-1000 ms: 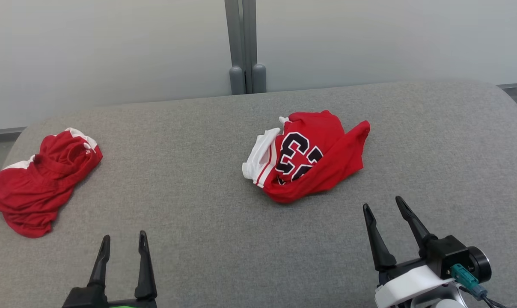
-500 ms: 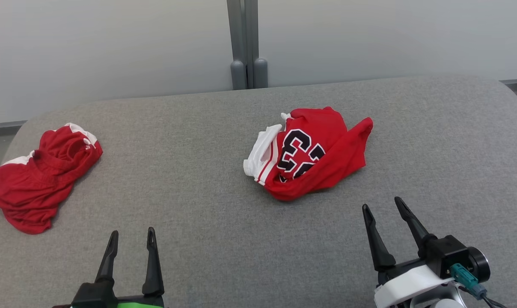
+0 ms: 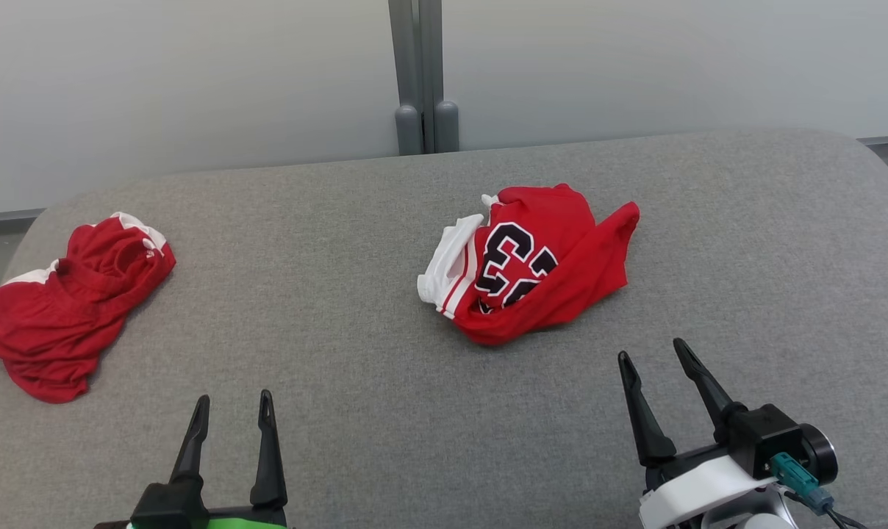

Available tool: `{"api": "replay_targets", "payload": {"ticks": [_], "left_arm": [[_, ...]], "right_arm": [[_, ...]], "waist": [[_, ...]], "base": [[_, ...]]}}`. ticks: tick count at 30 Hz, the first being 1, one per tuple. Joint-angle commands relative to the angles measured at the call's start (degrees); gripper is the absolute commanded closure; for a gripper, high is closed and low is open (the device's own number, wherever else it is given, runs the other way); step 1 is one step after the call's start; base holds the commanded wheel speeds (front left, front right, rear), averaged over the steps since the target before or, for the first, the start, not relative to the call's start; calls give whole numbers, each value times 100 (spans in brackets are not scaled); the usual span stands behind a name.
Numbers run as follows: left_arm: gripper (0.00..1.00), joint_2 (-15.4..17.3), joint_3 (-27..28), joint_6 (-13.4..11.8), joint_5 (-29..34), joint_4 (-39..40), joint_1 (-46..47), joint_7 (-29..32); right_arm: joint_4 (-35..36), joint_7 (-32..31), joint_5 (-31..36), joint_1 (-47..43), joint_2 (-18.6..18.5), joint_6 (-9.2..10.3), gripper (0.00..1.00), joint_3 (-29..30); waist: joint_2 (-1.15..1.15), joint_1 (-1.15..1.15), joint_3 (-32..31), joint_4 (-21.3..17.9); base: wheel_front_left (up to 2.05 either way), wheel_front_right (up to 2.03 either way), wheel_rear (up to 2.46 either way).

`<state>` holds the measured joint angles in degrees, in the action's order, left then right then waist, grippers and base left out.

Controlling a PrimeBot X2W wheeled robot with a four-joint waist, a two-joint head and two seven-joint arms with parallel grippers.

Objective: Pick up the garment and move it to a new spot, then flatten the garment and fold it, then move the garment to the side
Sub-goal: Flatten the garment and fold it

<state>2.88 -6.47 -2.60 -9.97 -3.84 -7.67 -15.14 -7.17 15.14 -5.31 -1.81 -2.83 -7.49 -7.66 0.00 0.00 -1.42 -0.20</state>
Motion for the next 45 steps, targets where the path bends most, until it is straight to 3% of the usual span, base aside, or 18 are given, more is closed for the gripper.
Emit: {"api": "replay_targets", "payload": {"ticks": [1, 15, 21, 28, 31, 45], "left_arm": [[0, 2, -10, -30, 37, -9, 89, -1], [0, 2, -346, 42, 208, -435, 478, -2], [0, 4, -874, 273, 354, -1244, 1539, -2], [0, 7, -1405, 507, 358, -2922, 3395, 62], [0, 8, -1567, 466, 504, -3483, 4132, 79], [0, 13, -2398, 677, 238, -4939, 5758, 849]], "right_arm": [[13, 1, -18, 47, -10, -1, 0, -7], [-25, 1, 61, 117, -10, -1, 0, -104], [54, 1, 188, 306, -10, -1, 0, -142], [107, 1, 309, 644, -31, -1, 0, -164], [126, 1, 297, 759, -39, -1, 0, -163], [198, 1, 225, 1042, -13, -2, 0, -172]], "waist": [[0, 0, 4, 3], [0, 0, 203, -62], [0, 0, 719, -128], [0, 0, 1418, -331], [0, 0, 1617, -475], [0, 0, 2239, -1041]], "base": [[0, 0, 0], [0, 0, 0], [0, 0, 0], [0, 0, 0], [0, 0, 0], [0, 0, 0]]}}
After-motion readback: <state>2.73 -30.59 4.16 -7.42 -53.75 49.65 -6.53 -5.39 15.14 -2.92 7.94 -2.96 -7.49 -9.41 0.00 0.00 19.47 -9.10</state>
